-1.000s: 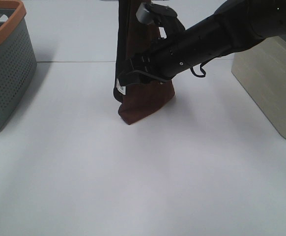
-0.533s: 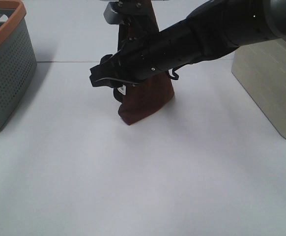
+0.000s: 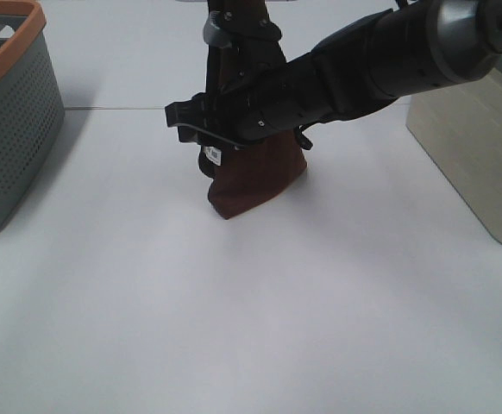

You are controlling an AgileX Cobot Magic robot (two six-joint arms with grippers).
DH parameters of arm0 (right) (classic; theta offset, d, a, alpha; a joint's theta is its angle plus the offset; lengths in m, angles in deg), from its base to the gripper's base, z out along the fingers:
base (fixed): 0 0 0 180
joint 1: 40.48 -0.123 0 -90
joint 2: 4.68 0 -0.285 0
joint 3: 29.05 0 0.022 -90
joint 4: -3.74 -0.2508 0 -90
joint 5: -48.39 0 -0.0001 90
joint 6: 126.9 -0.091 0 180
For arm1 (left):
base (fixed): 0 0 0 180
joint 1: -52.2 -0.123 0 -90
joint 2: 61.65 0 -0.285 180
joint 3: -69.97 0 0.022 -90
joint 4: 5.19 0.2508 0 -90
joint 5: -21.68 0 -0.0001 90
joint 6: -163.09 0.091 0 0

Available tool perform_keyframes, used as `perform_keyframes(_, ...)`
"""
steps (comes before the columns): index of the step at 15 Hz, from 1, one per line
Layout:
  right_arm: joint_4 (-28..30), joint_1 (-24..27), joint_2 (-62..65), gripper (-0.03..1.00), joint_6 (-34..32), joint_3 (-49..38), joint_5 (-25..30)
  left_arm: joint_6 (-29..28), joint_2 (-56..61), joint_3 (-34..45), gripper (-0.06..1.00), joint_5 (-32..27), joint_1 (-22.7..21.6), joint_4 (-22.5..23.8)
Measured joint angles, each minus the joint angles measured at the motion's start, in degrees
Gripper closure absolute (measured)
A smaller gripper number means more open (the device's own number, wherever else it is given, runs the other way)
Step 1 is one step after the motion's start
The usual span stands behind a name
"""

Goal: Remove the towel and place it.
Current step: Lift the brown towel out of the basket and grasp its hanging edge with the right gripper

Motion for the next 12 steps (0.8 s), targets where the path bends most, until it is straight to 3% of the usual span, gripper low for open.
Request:
perform_keyframes(4, -2.18, 0.00, -2.06, 0.56, -3.04, 1.09, -6.36, 0.23, 0.00, 0.00, 0.94, 0.00, 0.00, -0.06)
perform_keyframes(6, -3.55, 0.00, -2.58, 0.56, -8.48, 1.20, -10.43, 0.23, 0.00, 0.00, 0.94, 0.00, 0.00, -0.46)
perform_keyframes(7, -3.90, 0.00, -2.58, 0.56, -10.60, 1.26, -10.94, 0.23, 0.00, 0.00, 0.94, 0.00, 0.00, -0.57)
perform_keyframes(9, -4.07, 0.00, -2.98, 0.56, -20.86, 2.58, -11.23, 0.23, 0.00, 0.00, 0.94, 0.00, 0.00, -1.15)
perform_keyframes(12, -4.07, 0.00, -3.04, 0.56, -22.29, 3.72, -9.74, 0.23, 0.00, 0.00, 0.94, 0.00, 0.00, -1.15)
